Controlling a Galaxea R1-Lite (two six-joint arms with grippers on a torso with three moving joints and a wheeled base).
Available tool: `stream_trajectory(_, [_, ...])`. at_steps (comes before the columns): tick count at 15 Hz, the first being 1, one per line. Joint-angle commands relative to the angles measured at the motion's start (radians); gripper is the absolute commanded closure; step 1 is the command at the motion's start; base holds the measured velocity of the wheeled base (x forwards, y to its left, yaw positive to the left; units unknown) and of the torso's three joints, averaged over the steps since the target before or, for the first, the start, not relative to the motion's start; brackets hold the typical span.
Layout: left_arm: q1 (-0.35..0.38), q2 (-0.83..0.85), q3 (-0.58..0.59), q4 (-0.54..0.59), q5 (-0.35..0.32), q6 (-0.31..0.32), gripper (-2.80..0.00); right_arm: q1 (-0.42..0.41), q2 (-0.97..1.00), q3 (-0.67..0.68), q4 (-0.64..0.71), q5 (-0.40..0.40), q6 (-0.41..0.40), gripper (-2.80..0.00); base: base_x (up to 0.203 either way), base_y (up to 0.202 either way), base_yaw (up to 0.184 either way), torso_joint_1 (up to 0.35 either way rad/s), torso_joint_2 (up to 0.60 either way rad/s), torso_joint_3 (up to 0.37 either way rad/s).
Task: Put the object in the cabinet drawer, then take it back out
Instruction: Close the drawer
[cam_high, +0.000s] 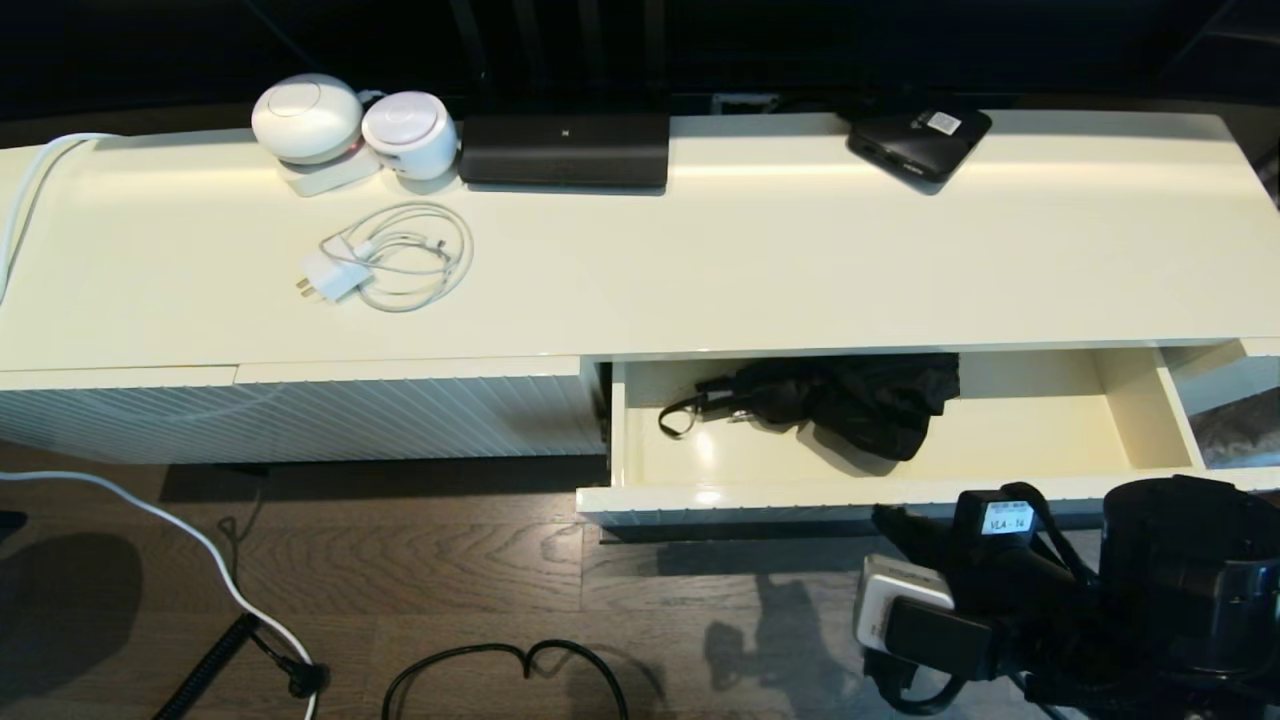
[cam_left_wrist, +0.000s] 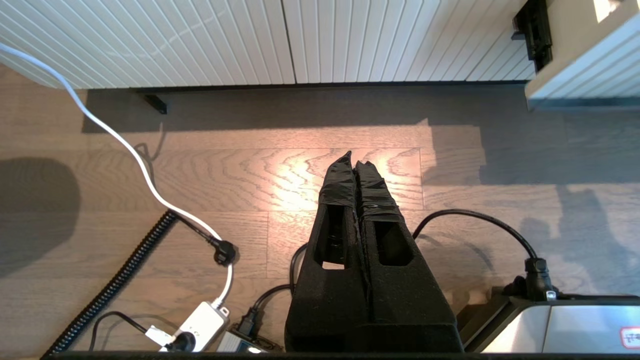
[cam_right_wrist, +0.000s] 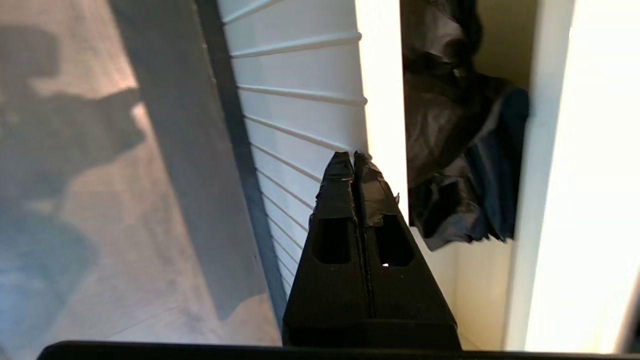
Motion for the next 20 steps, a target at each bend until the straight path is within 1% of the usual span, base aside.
stream_trajectory(1, [0.000, -0.002, 0.000, 0.000, 0.000, -0.001, 0.00, -0.018, 0.030, 0.011, -0.027, 0.009, -0.014, 0.00, 0.000, 0.000, 0.000, 0.000, 0.00, 0.000])
stream_trajectory(3, [0.000, -0.002, 0.000, 0.000, 0.000, 0.000, 0.00, -0.031, 0.042, -0.001, -0.031, 0.017, -0.017, 0.00, 0.000, 0.000, 0.000, 0.000, 0.00, 0.000])
stream_trajectory(6, [0.000, -0.002, 0.000, 0.000, 0.000, -0.001, 0.00, -0.060, 0.070, -0.012, -0.105, 0.041, -0.050, 0.00, 0.000, 0.000, 0.000, 0.000, 0.00, 0.000])
stream_trajectory(9, [0.001, -0.002, 0.000, 0.000, 0.000, -0.001, 0.00, -0.092, 0.108, -0.011, -0.169, 0.090, -0.080, 0.00, 0.000, 0.000, 0.000, 0.000, 0.00, 0.000])
stream_trajectory(13, [0.001, -0.002, 0.000, 0.000, 0.000, -0.001, 0.00, -0.099, 0.116, -0.030, -0.184, 0.093, -0.083, 0.00, 0.000, 0.000, 0.000, 0.000, 0.00, 0.000])
stream_trajectory(16, [0.001, -0.002, 0.000, 0.000, 0.000, -0.001, 0.00, -0.136, 0.156, -0.034, -0.272, 0.135, -0.135, 0.00, 0.000, 0.000, 0.000, 0.000, 0.00, 0.000])
stream_trajectory(20, [0.001, -0.002, 0.000, 0.000, 0.000, -0.001, 0.00, -0.159, 0.174, -0.065, -0.284, 0.167, -0.172, 0.00, 0.000, 0.000, 0.000, 0.000, 0.00, 0.000])
